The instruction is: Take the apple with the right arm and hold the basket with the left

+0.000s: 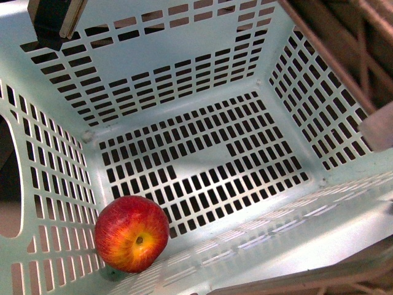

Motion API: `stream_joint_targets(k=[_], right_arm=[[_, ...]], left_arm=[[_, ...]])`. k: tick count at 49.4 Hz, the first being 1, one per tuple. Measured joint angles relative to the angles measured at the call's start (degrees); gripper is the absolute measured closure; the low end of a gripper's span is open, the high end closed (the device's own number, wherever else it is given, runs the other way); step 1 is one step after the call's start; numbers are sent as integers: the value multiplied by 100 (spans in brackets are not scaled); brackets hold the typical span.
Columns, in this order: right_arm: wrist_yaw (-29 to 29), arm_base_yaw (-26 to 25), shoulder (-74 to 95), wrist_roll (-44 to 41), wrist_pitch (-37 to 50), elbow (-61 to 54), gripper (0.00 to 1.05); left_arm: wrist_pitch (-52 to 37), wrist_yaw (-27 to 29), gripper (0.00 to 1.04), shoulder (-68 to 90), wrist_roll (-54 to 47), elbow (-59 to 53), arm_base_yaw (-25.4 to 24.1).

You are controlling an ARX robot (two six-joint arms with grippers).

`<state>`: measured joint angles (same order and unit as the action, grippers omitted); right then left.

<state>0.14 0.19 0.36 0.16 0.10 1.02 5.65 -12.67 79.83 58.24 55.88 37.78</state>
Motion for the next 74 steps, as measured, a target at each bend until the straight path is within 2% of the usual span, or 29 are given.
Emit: stream_joint_targets(k=[5,6,8,11,14,24,33,37,44,61,74], right_arm=[[0,0,0,0,0,0,32],[-2,0,0,0,0,0,27],[-2,0,0,-2,0,0,16],[-11,0,-2,0,-4,0,7],[0,0,-4,0,-7,0,9],[-4,0,-4,0,-7,0,9],[0,0,-4,0,-7,0,9],[-2,0,-4,0,-7,0,9],[-2,0,-4,0,-7,0,9],[-2,0,-7,0,-7,0,9],[-2,0,-7,0,-7,0,9]], left_arm=[[0,4,99,0,2,0,0],[-52,162,99,0,70,-4,22],[-402,1023,99,0,549,-52,127],[-568,1910,99,-15,1137,-52,127],[-623,2181,99,-28,1307,-52,-20],[-684,1963,99,-111,1834,-146,-640],[-977,1926,99,-138,2205,-516,-1530],[-1222,1891,99,7,2269,-745,-2151],[-1554,1932,99,350,2315,-975,-2590],[-2288,1982,99,1239,3088,-1211,-2798],[-2538,2068,99,1657,3226,-1434,-2841]])
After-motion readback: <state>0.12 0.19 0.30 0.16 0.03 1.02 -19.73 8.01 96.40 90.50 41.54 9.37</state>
